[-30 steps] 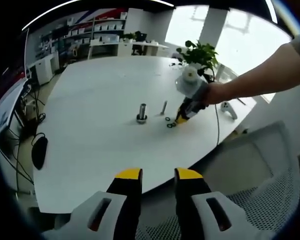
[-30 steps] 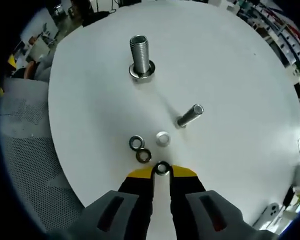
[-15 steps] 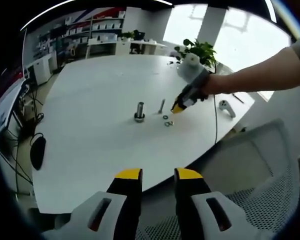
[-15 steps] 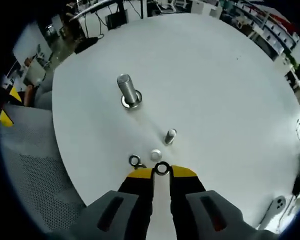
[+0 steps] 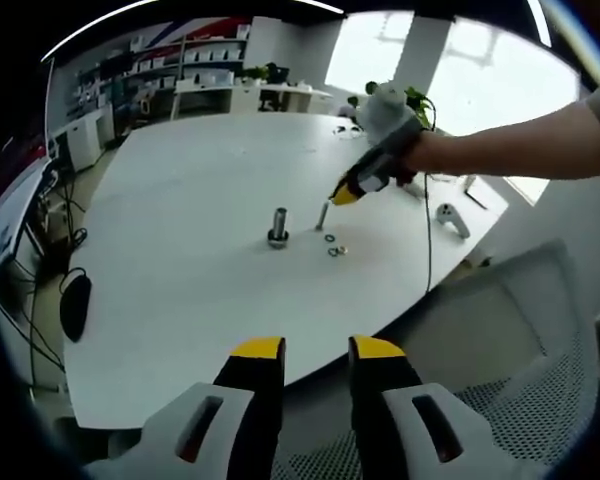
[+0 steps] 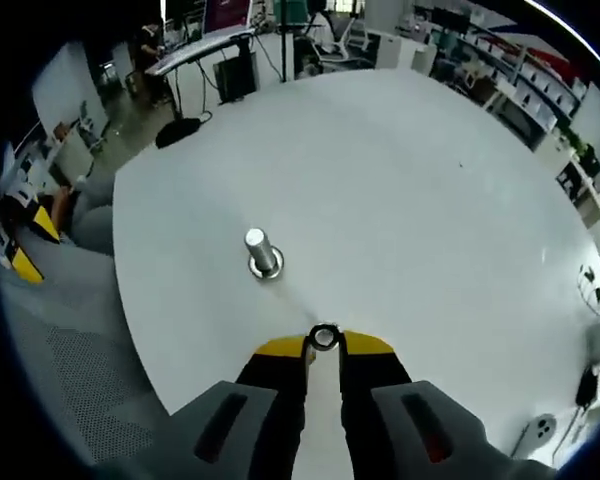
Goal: Place the washer onto the threaded stud by aligning its center hole with the stud, sliding it down to the base, and recovering from edge contact or off-axis alignment until the washer reaches the visible bottom stop.
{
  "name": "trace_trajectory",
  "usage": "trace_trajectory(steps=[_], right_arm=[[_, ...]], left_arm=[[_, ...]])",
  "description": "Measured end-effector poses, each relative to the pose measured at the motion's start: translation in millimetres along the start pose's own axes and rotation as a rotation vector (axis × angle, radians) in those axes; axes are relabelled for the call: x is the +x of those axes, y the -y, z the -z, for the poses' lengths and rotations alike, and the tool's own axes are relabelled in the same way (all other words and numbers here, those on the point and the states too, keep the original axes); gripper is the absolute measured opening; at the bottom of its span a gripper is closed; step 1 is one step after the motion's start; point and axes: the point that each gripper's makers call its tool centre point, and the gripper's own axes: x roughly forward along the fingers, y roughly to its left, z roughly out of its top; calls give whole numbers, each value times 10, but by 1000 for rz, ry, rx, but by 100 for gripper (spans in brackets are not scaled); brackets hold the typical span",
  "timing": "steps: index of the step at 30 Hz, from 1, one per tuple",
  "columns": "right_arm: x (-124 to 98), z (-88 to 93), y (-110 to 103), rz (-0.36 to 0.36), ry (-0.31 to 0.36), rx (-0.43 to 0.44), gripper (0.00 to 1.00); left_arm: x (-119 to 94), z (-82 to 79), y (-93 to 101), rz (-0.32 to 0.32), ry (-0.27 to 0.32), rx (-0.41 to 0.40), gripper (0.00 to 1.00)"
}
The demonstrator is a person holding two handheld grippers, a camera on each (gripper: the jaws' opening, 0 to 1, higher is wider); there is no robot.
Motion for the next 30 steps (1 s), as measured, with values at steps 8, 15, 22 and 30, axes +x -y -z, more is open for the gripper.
trace_trajectory(steps=[8,15,22,30], right_arm=[[126,0,47,-1,-49,-33,13],[192,81,44,-6,-103,-69,13],[323,135,71,-14,-138,-82,14],[537,218,64,-34,-203,-116,14]], left_arm=[[1,1,0,0,-1,0,23],[7,-3,4,3,0,2,23],[11,8,7,3,-7,3,23],[19,4,10,8,-7,-1,23]])
